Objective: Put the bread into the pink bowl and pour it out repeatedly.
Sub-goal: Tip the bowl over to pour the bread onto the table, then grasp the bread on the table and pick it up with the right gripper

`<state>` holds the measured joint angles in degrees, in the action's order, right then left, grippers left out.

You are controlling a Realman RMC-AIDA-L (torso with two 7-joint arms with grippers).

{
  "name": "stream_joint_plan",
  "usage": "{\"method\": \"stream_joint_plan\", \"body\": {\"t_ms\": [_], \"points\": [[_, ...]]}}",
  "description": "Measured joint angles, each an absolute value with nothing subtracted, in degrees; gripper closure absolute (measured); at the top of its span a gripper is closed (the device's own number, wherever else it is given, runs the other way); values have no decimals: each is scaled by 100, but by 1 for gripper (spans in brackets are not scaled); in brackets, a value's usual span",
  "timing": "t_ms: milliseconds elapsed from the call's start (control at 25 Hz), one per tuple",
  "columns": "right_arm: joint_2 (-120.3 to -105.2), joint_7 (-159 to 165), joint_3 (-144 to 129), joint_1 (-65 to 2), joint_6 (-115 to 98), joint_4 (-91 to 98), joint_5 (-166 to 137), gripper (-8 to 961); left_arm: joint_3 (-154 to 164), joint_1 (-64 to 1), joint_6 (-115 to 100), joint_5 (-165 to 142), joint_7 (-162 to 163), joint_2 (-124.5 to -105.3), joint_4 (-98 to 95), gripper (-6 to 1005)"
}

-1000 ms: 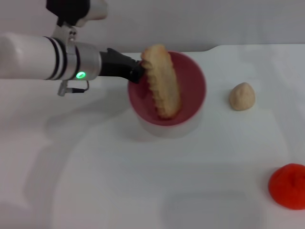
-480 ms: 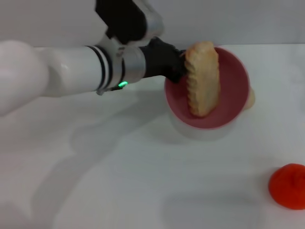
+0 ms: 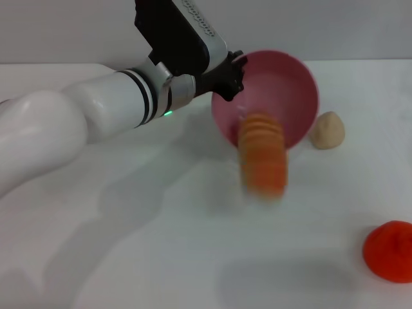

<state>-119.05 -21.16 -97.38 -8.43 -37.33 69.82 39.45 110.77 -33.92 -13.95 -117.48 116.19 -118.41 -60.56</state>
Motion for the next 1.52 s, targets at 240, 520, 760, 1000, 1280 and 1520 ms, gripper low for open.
{"method": "stream_joint_plan", "body": {"t_ms": [240,520,760,1000,1280,1520], "points": [[-11909,-2114,-9872,-844,-3737,7005,3940,531,11155,-3487,-1224,-11753,11456,-11848,-5964,954],[-11905,-2111,-9969,-914,-3751,6957,3937,530,11192,-3717,-1123,-11728,11453,-11857,-5773,954],[-11886,-2110,-10053,-1025,-3753,6799,3937,529,11174,-3829,-878,-11712,11498,-11857,-5748,954],[-11877,-2109,-10113,-1101,-3754,6699,3937,528,10727,-4009,-1172,-11443,11546,-11850,-5710,954],[-11874,-2109,-10178,-1123,-3754,6629,3938,527,9417,-4559,-2430,-11216,11589,-11818,-5236,954],[-11872,-2109,-10248,-1143,-3753,6489,3938,526,7350,-5072,-4490,-11678,11714,-11742,-4983,954]]}}
